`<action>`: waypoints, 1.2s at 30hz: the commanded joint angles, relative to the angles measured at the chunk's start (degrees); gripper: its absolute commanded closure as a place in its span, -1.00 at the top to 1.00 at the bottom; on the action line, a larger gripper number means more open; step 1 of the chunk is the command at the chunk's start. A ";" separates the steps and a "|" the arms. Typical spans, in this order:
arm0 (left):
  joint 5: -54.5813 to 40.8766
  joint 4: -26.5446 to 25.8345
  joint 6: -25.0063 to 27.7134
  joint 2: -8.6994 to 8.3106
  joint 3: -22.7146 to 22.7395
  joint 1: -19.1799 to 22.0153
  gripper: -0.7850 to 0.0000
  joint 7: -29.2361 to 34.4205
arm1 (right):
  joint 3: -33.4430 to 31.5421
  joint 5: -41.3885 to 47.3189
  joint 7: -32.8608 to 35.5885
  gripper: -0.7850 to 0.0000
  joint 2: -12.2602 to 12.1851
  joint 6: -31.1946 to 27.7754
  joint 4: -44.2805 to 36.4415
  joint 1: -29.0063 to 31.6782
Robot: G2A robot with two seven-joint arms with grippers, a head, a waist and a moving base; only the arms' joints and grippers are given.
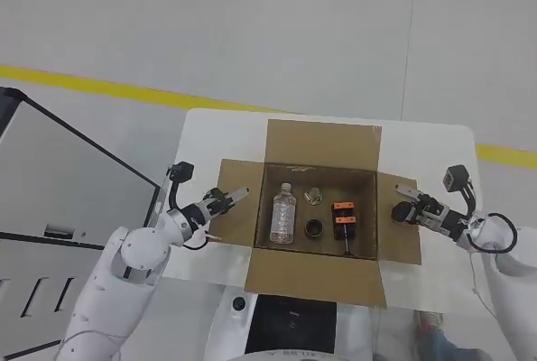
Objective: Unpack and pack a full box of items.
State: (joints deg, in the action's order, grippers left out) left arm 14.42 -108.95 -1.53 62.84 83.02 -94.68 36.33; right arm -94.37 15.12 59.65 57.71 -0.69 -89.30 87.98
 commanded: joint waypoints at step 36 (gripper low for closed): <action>-16.82 -6.00 -0.12 0.28 1.66 -0.91 1.00 -1.82 | 1.98 1.95 6.74 1.00 -1.59 5.74 -19.14 -10.88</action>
State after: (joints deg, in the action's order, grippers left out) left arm -0.77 -114.51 -1.84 63.03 84.72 -95.49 35.05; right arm -93.22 16.36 66.09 56.11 4.54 -107.81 78.83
